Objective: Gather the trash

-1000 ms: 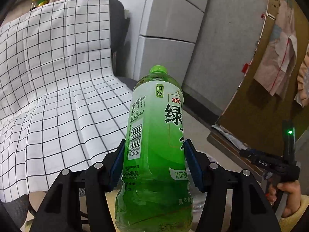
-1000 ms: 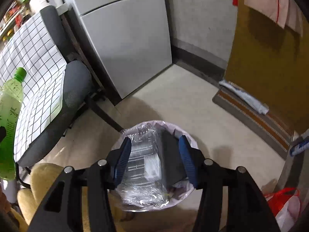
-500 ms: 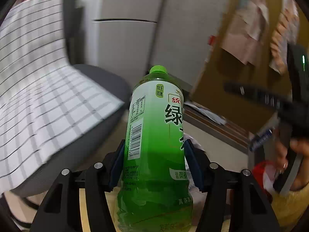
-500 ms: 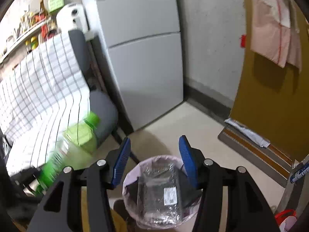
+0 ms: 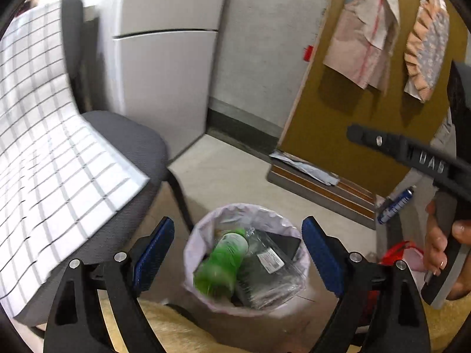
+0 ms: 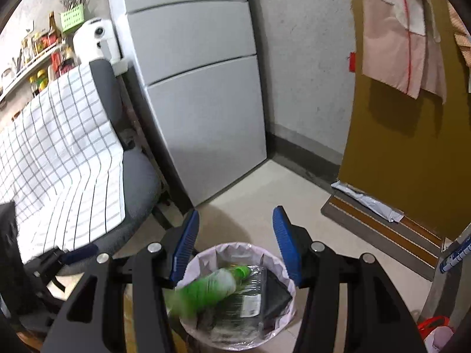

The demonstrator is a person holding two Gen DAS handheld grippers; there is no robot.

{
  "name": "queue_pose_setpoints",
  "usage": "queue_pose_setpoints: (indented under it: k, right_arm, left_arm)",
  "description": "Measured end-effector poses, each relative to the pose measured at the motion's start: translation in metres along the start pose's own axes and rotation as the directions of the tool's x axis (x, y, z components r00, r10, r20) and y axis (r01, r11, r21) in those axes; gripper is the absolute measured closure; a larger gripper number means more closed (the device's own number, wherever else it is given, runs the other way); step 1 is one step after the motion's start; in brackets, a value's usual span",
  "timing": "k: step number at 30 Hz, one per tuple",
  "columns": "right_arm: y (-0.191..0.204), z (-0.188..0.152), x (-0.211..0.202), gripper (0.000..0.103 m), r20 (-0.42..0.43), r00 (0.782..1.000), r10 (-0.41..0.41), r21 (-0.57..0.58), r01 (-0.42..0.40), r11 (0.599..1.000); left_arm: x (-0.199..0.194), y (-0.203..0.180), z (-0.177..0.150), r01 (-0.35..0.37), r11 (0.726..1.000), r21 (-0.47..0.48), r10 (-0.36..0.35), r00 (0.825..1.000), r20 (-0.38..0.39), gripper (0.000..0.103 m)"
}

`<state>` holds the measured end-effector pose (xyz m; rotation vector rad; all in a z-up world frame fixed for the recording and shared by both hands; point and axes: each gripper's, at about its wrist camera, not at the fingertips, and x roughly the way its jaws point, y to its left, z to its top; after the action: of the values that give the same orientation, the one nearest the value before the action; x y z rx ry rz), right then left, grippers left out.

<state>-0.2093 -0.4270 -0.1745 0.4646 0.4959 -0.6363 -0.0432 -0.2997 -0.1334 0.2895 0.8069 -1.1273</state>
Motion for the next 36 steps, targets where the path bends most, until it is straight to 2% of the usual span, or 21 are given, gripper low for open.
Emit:
queue_pose_setpoints:
  k: [6,12,15,19,20,22,26,32,36]
  right_arm:
    - [0.025,-0.009,0.009,0.050,-0.052,0.998,0.041,-0.043,-0.043,0.998]
    - [0.056,-0.015,0.006,0.040,-0.103,0.992,0.079,-0.130,-0.092,0.987]
    - [0.070,-0.016,0.001,0.031,-0.134,0.988,0.080,-0.173,-0.103,0.979]
    - [0.087,-0.011,-0.013,0.020,-0.131,0.990,0.056,-0.244,-0.087,0.966]
    - [0.090,-0.010,-0.016,0.018,-0.127,0.990,0.059,-0.253,-0.090,0.963]
    - [0.097,-0.007,-0.024,0.007,-0.127,0.990,0.067,-0.275,-0.100,0.956]
    - [0.107,0.003,-0.040,0.006,-0.115,0.989,0.089,-0.309,-0.121,0.943]
    - [0.118,0.020,-0.058,0.006,-0.139,0.973,0.182,-0.317,-0.218,0.923]
    - [0.132,0.029,-0.076,0.006,-0.119,0.974,0.192,-0.379,-0.223,0.898]
  left_arm:
    - [-0.018,0.025,-0.010,-0.124,0.991,-0.052,0.124,0.992,0.010,0.015]
    - [-0.042,0.045,-0.016,-0.233,0.966,-0.111,0.233,0.972,-0.010,0.015]
    - [-0.055,0.050,-0.013,-0.293,0.947,-0.132,0.291,0.956,-0.031,0.013]
    - [-0.074,0.054,-0.007,-0.353,0.925,-0.140,0.350,0.936,-0.044,0.009]
    - [-0.079,0.054,-0.006,-0.361,0.922,-0.140,0.357,0.932,-0.053,0.008]
    - [-0.088,0.057,-0.004,-0.363,0.918,-0.159,0.358,0.932,-0.062,0.007]
    - [-0.107,0.064,-0.003,-0.383,0.904,-0.192,0.373,0.924,-0.087,0.006]
    - [-0.142,0.075,0.001,-0.417,0.873,-0.253,0.411,0.908,-0.079,0.006]
    - [-0.170,0.079,0.006,-0.450,0.850,-0.274,0.450,0.890,-0.067,0.006]
